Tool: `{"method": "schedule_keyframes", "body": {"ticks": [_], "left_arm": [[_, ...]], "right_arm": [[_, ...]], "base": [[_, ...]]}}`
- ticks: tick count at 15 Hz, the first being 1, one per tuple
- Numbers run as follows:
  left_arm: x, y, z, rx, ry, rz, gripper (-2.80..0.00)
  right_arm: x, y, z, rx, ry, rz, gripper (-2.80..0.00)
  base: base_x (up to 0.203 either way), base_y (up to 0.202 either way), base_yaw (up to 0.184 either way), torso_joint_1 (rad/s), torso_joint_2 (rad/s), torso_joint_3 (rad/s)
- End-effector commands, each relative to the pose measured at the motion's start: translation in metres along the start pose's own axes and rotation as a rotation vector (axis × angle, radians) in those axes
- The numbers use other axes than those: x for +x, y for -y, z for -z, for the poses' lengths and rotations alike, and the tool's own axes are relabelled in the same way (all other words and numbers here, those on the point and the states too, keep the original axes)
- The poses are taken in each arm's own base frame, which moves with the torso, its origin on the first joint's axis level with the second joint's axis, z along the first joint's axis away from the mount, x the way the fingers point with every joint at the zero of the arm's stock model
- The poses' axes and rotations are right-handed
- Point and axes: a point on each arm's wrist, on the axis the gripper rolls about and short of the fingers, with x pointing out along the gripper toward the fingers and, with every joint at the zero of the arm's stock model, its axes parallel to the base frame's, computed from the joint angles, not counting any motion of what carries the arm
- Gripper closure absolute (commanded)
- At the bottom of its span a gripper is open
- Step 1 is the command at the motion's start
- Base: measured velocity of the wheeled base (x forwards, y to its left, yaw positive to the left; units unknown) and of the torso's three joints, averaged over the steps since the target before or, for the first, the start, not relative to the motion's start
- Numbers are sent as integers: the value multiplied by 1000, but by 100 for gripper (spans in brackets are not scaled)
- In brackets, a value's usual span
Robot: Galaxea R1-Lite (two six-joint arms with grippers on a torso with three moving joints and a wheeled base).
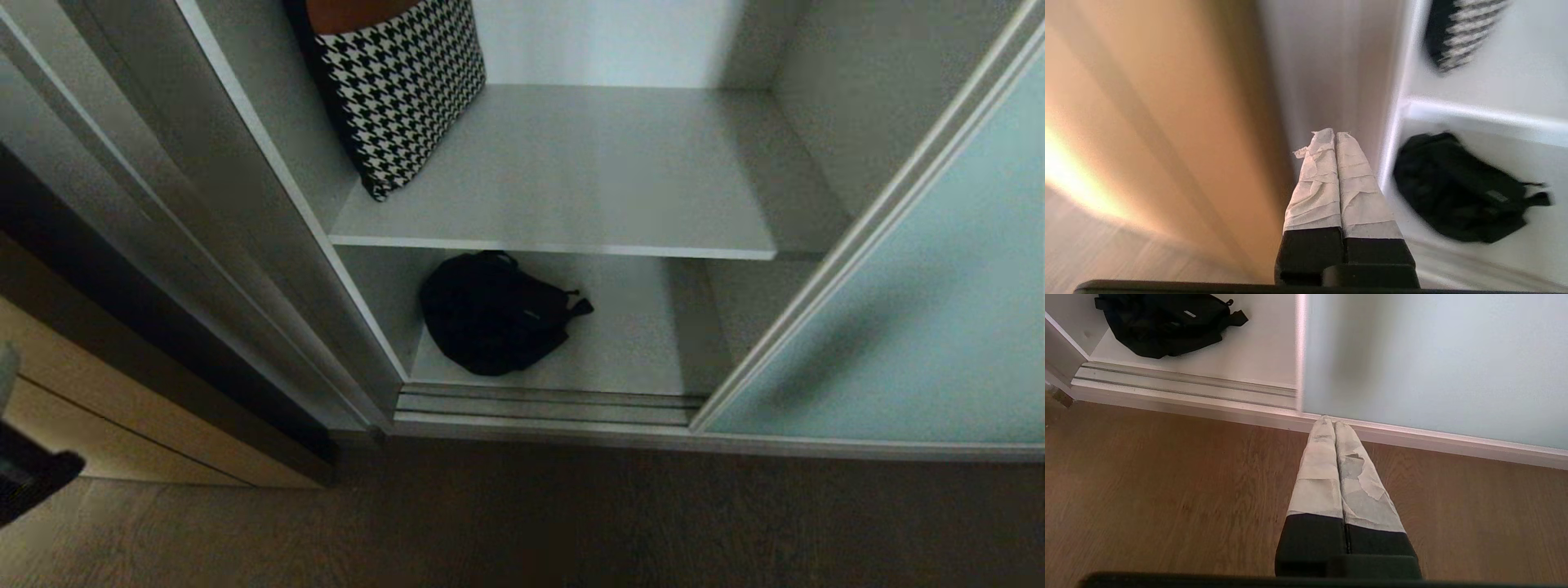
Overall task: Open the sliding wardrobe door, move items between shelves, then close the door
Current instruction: Open the door
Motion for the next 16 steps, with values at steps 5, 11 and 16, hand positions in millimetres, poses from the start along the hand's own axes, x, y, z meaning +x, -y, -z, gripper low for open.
{"method": "schedule_keyframes", "body": {"ticks": [5, 11, 16], "left_arm": [[-84, -47, 14, -70, 110, -166, 0], [-127, -50, 70, 41, -129, 257, 0], [-132, -48, 85, 119, -324, 371, 0]], "right_arm": [[0, 0, 0, 0, 1, -1, 0], [0, 0, 0, 0, -1, -1, 0], [0, 0, 0, 0, 1, -1, 0]], "base": [[0, 0, 0, 0, 0, 0], [0, 0, 0, 0, 0, 0], [0, 0, 0, 0, 0, 0]]}}
